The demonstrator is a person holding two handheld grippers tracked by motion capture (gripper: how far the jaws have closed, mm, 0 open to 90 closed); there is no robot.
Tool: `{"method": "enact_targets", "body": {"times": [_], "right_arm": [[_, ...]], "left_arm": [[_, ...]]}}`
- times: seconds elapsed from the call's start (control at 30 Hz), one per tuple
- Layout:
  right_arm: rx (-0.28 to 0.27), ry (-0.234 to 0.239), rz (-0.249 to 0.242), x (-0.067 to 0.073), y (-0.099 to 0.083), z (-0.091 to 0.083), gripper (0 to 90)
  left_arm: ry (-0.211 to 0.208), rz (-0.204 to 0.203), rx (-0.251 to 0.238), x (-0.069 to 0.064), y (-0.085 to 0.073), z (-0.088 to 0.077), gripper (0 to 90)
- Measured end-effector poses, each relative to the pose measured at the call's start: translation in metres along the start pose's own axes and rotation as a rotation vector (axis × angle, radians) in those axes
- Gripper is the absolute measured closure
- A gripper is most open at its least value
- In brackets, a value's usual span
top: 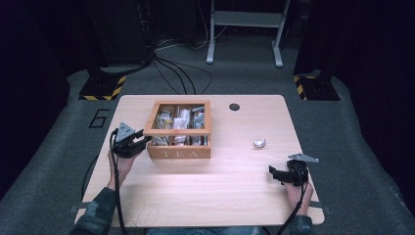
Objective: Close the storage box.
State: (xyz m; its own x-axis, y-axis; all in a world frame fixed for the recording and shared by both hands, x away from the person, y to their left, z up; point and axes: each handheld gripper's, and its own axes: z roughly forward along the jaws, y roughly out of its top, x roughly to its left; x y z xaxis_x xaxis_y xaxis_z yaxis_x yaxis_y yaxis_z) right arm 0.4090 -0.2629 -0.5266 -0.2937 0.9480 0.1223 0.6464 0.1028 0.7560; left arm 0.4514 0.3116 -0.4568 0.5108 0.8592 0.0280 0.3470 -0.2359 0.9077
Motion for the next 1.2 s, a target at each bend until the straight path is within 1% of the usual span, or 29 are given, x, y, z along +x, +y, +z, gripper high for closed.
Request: {"method": "enact_targets", "body": {"times": [0.1,0.17,0.2,0.27,0.3,0.37,0.4,0.43,0.5,0.57,0.6,0.63,0.7,0.73,0.77,0.8,0.87,0.9,0.93,0.97,1.0,1.07,1.13,1.2], "right_arm": [[0.002,0.000,-0.001,0.000,0.000,0.000,13.7],[0.001,-0.001,-0.001,0.000,0.000,0.000,13.7],[0.001,-0.001,-0.001,0.000,0.000,0.000,13.7],[0.000,0.000,-0.005,0.001,0.000,0.000,13.7],[0.002,-0.001,-0.005,0.001,0.000,0.000,13.8],[0.004,-0.002,-0.004,0.001,0.000,0.000,13.8],[0.005,-0.001,-0.002,0.002,0.000,0.000,13.8],[0.005,-0.002,-0.003,0.002,0.000,0.000,13.8],[0.003,-0.002,-0.012,0.001,0.000,0.000,13.7],[0.003,-0.004,-0.010,0.002,0.000,0.000,13.7],[0.005,-0.005,-0.006,0.002,0.000,0.000,13.7],[0.007,-0.005,-0.012,0.002,0.000,0.000,13.6],[0.005,-0.005,-0.008,0.002,0.000,0.000,13.6],[0.006,-0.005,-0.010,0.002,0.000,0.000,13.6],[0.001,-0.007,-0.015,0.002,0.000,0.000,13.6],[0.004,-0.008,-0.018,0.003,0.000,0.000,13.5],[0.009,-0.011,-0.019,0.003,0.000,0.000,13.4],[0.010,-0.013,-0.024,0.004,0.000,0.000,13.5],[0.011,-0.016,-0.031,0.004,0.000,0.001,13.5],[0.012,-0.018,-0.027,0.005,0.000,0.001,13.5],[0.017,-0.020,-0.027,0.005,0.000,0.001,13.5],[0.016,-0.023,-0.029,0.005,0.000,0.001,13.5],[0.017,-0.025,-0.033,0.006,-0.001,0.001,13.5],[0.018,-0.029,-0.043,0.006,-0.001,0.001,13.6]], "left_arm": [[-0.001,0.003,0.007,-0.005,-0.008,0.004,63.7],[-0.009,-0.013,0.015,-0.006,-0.016,0.007,63.2],[-0.009,-0.013,0.015,-0.006,-0.016,0.007,63.0],[-0.007,-0.022,0.015,-0.007,-0.021,0.008,62.8],[-0.009,-0.026,0.007,-0.007,-0.022,0.007,62.6],[-0.021,-0.038,0.011,-0.006,-0.022,0.005,62.2],[-0.017,-0.038,0.006,-0.007,-0.023,0.005,62.2],[-0.022,-0.035,0.013,-0.006,-0.022,0.004,61.8],[-0.025,-0.044,0.018,-0.006,-0.023,0.003,59.3],[-0.033,-0.049,0.016,-0.006,-0.023,0.003,56.8],[-0.031,-0.044,0.024,-0.006,-0.023,0.002,54.5],[-0.030,-0.040,0.034,-0.007,-0.022,0.001,51.2],[-0.021,-0.034,0.058,-0.008,-0.022,0.001,42.6],[-0.023,-0.023,0.083,-0.009,-0.023,0.001,37.6],[-0.021,-0.014,0.091,-0.010,-0.026,0.000,34.4],[-0.013,-0.017,0.083,-0.012,-0.030,-0.001,30.7],[-0.003,-0.014,0.109,-0.013,-0.034,-0.004,24.1],[-0.006,-0.019,0.121,-0.013,-0.037,-0.005,19.9],[-0.003,-0.026,0.122,-0.013,-0.039,-0.007,16.9],[-0.009,-0.028,0.141,-0.012,-0.041,-0.010,15.4],[-0.004,-0.035,0.139,-0.012,-0.044,-0.013,14.3],[-0.003,-0.053,0.152,-0.012,-0.048,-0.020,11.5],[0.011,-0.048,0.167,-0.011,-0.053,-0.027,9.3],[0.009,-0.055,0.183,-0.010,-0.058,-0.034,6.7]]}}
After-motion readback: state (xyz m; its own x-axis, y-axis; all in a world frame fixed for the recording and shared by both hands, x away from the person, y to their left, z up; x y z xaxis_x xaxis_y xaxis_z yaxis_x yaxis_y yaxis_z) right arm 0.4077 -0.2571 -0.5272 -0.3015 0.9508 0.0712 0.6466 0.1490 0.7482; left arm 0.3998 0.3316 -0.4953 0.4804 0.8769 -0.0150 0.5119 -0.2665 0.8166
